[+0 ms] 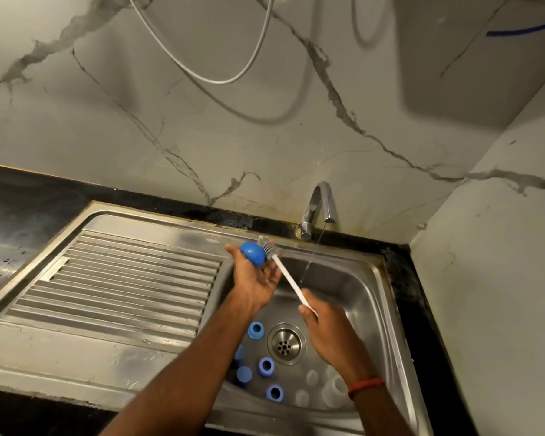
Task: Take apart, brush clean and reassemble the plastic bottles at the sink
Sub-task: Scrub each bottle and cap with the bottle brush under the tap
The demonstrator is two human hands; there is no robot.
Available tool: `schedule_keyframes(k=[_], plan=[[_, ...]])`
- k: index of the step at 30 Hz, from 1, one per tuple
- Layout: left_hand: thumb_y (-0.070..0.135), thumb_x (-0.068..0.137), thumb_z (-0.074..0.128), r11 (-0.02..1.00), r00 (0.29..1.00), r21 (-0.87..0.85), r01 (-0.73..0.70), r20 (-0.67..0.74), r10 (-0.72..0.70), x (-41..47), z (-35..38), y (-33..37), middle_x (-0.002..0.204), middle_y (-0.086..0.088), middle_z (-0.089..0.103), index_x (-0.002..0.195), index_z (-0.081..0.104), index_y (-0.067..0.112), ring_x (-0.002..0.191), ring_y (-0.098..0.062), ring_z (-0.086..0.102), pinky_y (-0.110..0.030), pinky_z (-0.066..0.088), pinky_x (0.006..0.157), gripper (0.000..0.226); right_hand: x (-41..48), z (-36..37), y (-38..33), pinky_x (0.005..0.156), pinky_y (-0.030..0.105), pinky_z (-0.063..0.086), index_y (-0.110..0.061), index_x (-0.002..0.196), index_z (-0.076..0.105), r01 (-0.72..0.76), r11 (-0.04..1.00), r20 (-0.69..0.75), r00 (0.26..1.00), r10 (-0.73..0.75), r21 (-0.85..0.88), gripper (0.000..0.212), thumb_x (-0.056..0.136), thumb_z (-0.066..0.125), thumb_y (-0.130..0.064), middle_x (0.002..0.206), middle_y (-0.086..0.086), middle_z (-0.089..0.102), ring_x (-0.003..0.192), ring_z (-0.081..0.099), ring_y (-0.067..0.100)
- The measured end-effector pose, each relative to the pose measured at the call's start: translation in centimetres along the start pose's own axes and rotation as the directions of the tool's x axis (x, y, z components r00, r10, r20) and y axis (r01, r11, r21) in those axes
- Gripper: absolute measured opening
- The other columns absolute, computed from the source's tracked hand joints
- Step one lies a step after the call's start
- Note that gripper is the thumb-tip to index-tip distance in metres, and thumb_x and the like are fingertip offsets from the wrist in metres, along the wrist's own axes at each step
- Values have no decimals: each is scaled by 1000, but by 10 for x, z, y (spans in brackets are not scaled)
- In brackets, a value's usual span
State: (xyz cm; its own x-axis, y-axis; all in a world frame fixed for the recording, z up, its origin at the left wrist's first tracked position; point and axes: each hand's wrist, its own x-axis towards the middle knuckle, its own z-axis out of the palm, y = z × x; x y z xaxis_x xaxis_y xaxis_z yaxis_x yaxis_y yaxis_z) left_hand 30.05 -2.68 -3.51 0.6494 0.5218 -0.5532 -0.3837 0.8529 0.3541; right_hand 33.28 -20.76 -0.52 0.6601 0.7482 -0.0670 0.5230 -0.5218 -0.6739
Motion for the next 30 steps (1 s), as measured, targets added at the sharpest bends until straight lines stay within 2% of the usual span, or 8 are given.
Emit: schedule_keyframes(k=[3, 6, 13, 17, 19, 22, 26, 30], plan=[[91, 69, 49, 991, 997, 130, -25, -72, 34, 0, 7, -11, 80, -5, 69, 113, 68, 8, 73, -15, 66, -30, 54, 70, 96, 8, 4, -3, 86, 31, 53, -26, 146, 46, -13, 1000, -37, 999, 13, 4, 44, 103, 49, -33, 106, 4, 70, 96, 66, 14], [79, 77, 60, 975, 975, 194, -107, -174, 141, -1, 5, -15, 67, -1, 61, 108, 68, 12, 59, -9, 54, -23, 45, 55, 74, 3, 2, -2, 81, 30, 54, -27, 147, 45, -15, 1000, -49, 999, 16, 11, 44, 103, 49, -31, 98, 1, 70, 88, 66, 11], [61, 85, 66, 981, 948, -11, -192, -260, 183, 2, 4, 2, 81, -7, 65, 110, 65, 6, 59, -11, 59, -22, 55, 61, 61, -14, 5, 1, 73, 21, 49, -25, 144, 48, 36, 999, -38, 999, -36, -7, 41, 103, 49, -27, 94, 6, 72, 86, 67, 14], [57, 87, 66, 986, 956, -13, -166, -248, 158, 5, 1, -3, 93, -11, 67, 112, 65, 6, 68, -13, 62, -24, 58, 72, 57, -15, 5, -3, 76, 23, 50, -24, 143, 49, 40, 999, -54, 998, -40, -16, 40, 103, 49, -27, 97, 7, 71, 89, 67, 15], [52, 89, 67, 990, 966, 7, -139, -219, 137, 0, 3, -9, 100, -14, 67, 108, 65, 6, 72, -15, 63, -27, 59, 76, 50, -10, 7, -3, 74, 27, 50, -24, 146, 47, 31, 999, -82, 996, -33, -23, 43, 103, 49, -27, 87, 4, 69, 82, 65, 14], [49, 91, 67, 990, 971, 33, -137, -195, 141, -3, 6, -8, 105, -15, 67, 109, 65, 6, 75, -15, 64, -26, 60, 73, 46, -6, 7, -4, 66, 24, 47, -27, 148, 45, 37, 998, -90, 995, -42, -50, 45, 103, 49, -28, 74, -2, 61, 72, 61, 12], [46, 97, 61, 987, 956, 3, -160, -247, 156, -4, 5, 5, 93, -13, 66, 111, 62, 6, 66, -14, 62, -21, 58, 59, 43, -15, 1, -6, 87, 26, 49, -25, 145, 49, 46, 999, -32, 998, -46, 24, 43, 102, 52, -24, 110, 10, 71, 103, 66, 20], [46, 97, 61, 985, 961, 106, -134, -227, 155, -6, 8, -7, 94, -14, 66, 108, 63, 7, 63, -13, 61, -22, 56, 55, 40, -3, -4, -2, 78, 31, 54, -24, 145, 50, 32, 999, -66, 997, -33, -27, 44, 101, 54, -26, 95, 5, 72, 84, 67, 16]])
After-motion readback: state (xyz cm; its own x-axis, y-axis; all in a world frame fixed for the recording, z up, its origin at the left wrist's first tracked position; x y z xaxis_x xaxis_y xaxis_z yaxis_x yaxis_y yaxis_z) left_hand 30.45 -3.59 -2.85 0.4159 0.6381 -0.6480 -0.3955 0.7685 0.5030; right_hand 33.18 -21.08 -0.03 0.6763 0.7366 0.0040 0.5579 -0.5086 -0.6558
